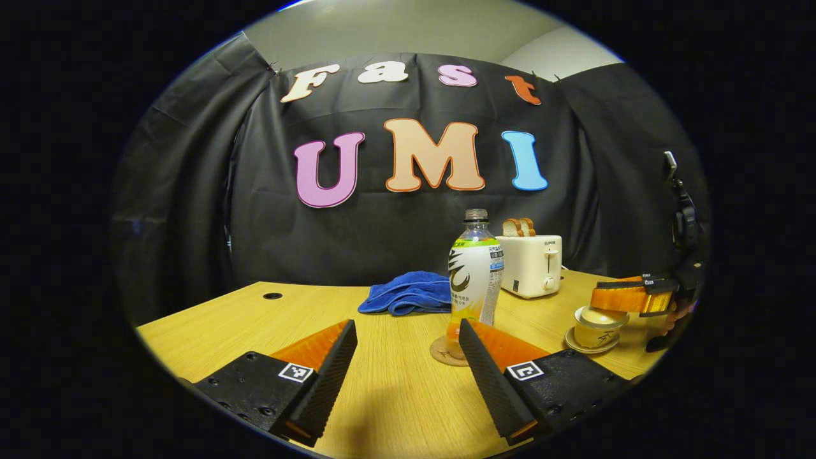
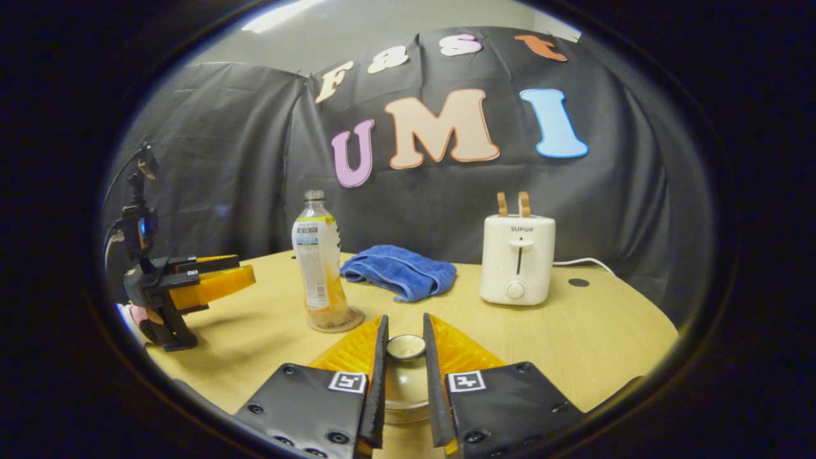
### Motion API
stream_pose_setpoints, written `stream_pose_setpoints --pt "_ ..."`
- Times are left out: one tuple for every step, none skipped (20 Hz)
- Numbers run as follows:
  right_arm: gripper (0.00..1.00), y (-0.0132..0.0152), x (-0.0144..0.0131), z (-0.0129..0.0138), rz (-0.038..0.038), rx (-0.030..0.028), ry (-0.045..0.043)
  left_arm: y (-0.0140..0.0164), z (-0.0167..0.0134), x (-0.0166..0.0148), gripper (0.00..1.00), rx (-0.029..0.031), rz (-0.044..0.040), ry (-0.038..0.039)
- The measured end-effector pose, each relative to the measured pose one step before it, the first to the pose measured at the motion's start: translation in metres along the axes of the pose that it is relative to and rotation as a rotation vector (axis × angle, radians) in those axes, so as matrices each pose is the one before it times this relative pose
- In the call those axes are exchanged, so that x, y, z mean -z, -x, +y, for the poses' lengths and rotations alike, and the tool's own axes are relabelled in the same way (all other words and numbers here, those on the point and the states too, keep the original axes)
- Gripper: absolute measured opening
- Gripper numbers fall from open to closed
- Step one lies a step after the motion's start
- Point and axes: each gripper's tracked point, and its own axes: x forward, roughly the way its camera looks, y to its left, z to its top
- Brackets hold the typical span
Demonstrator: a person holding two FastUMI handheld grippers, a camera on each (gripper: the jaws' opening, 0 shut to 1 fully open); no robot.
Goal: Open the teacup lid with one hand, grasp the water bottle and pour water into the teacup with the other hand; after pouring, place the water bottle on the coaster and then close the teacup lid.
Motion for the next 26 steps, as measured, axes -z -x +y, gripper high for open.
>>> stream_pose_setpoints --pt "0.32 0.00065 0.00106 0.00172 0.00725 -0.00180 0.00857 0.00045 0.00078 0.00026 0.94 -0.00057 -0.00072 0.00007" --pt "0.33 0.00094 0.00003 -0.00008 0.00301 -0.00142 -0.00075 0.00011 0.00024 -0.00021 0.94 -0.00095 0.00027 -0.00039" --pt "0.33 -0.00011 0.00186 0.00167 0.00641 -0.00251 -0.00658 -0.00032 -0.00051 0.00025 0.94 0.00220 -0.00010 0.00035" --pt "0.33 0.00098 0.00072 -0.00052 0.00268 0.00138 -0.00285 -0.00005 -0.00044 0.00058 0.94 0.00228 -0.00039 -0.00036" --pt "0.32 -0.00040 0.00025 -0.00032 0.00119 -0.00063 -0.00266 0.00007 0.00053 0.00014 0.94 0.00019 0.00037 0.00012" --pt "0.33 -0.00028 -0.00021 0.00012 0.00107 0.00049 -0.00142 -0.00014 0.00005 0.00022 0.94 0.00018 0.00018 0.00010" --pt "0.33 -0.00017 0.00026 0.00043 0.00024 0.00037 0.00006 0.00014 0.00037 -0.00009 0.94 0.00012 -0.00050 -0.00009" --pt "0.33 0.00096 -0.00057 0.00027 0.00007 0.00429 0.00320 -0.00050 0.00006 0.00006 0.94 0.00017 0.00021 -0.00020" --pt "0.35 -0.00035 0.00017 -0.00099 -0.00437 0.00445 0.00321 0.00032 0.00009 0.00002 0.94 0.00011 -0.00018 0.00001" --pt "0.36 0.00023 -0.00076 -0.00077 -0.00304 0.00412 0.00135 -0.00010 0.00008 0.00054 0.94 0.00019 0.00008 -0.00016" --pt "0.36 0.00165 -0.00064 -0.00102 -0.00680 0.00560 -0.00137 0.00007 0.00018 -0.00042 0.94 0.00022 -0.00028 0.00016" --pt "0.38 0.00402 -0.00267 -0.00079 -0.00889 0.00207 -0.00158 0.00002 0.00037 0.00060 0.94 0.00024 0.00009 -0.00009" --pt "0.45 -0.00138 0.00021 0.00020 -0.00869 0.00300 -0.00278 -0.00059 0.00007 0.00026 0.94 0.00000 -0.00013 -0.00001" --pt "0.46 -0.00094 -0.00028 -0.00079 -0.00748 0.00049 -0.00242 -0.00002 -0.00001 -0.00008 0.94 0.00015 -0.00001 0.00000" --pt "0.50 0.00153 -0.00228 0.00075 -0.00822 -0.00170 -0.00200 0.00009 0.00016 0.00004 0.94 0.00020 -0.00003 -0.00021" --pt "0.55 0.00029 -0.00231 -0.00150 -0.01253 0.00555 -0.00483 0.00019 -0.00025 -0.00008 0.94 -0.00004 -0.00003 0.00004" --pt "0.60 0.00271 -0.00176 -0.00228 -0.01192 0.00804 -0.00160 0.00019 0.00046 -0.00021 0.94 -0.00001 -0.00008 0.00006" --pt "0.65 0.00223 -0.00257 -0.00250 -0.01658 0.01366 -0.00135 -0.00016 0.00053 0.00009 0.94 -0.00172 0.00012 -0.00036" --pt "0.70 0.00091 -0.00267 -0.00286 -0.01621 0.01934 -0.00079 0.00022 0.00134 0.00029 0.94 -0.00529 -0.00009 -0.00064" --pt "0.74 0.00260 -0.00211 -0.00470 -0.01603 0.02530 -0.00393 -0.00070 0.00153 -0.00034 0.94 -0.00739 0.00012 -0.00081" --pt "0.79 0.00427 -0.00372 -0.00408 -0.02319 0.02383 -0.00349 0.00058 0.00157 -0.00033 0.94 -0.00827 -0.00020 -0.00076" --pt "0.84 0.00472 -0.00453 -0.00467 -0.02662 0.03178 0.00447 0.00056 0.00214 0.00052 0.94 -0.01130 -0.00033 -0.00132" --pt "0.89 0.00311 -0.00144 -0.00398 -0.01181 0.02501 0.00218 -0.00033 0.00215 -0.00053 0.94 -0.00769 0.00092 0.00090" --pt "0.94 0.00368 0.00211 -0.00344 0.00566 0.01622 0.00014 0.00011 -0.00104 0.00095 0.94 -0.00187 0.00114 -0.00066" --pt "0.94 0.00472 -0.00108 -0.00043 -0.00674 0.01000 -0.00111 0.00019 0.00052 -0.00038 0.94 -0.00323 -0.00069 0.00036" --pt "0.94 0.00313 -0.00002 -0.00366 0.00472 0.01405 0.00188 0.00066 0.00202 0.00003 0.94 -0.00736 0.00120 -0.00089"
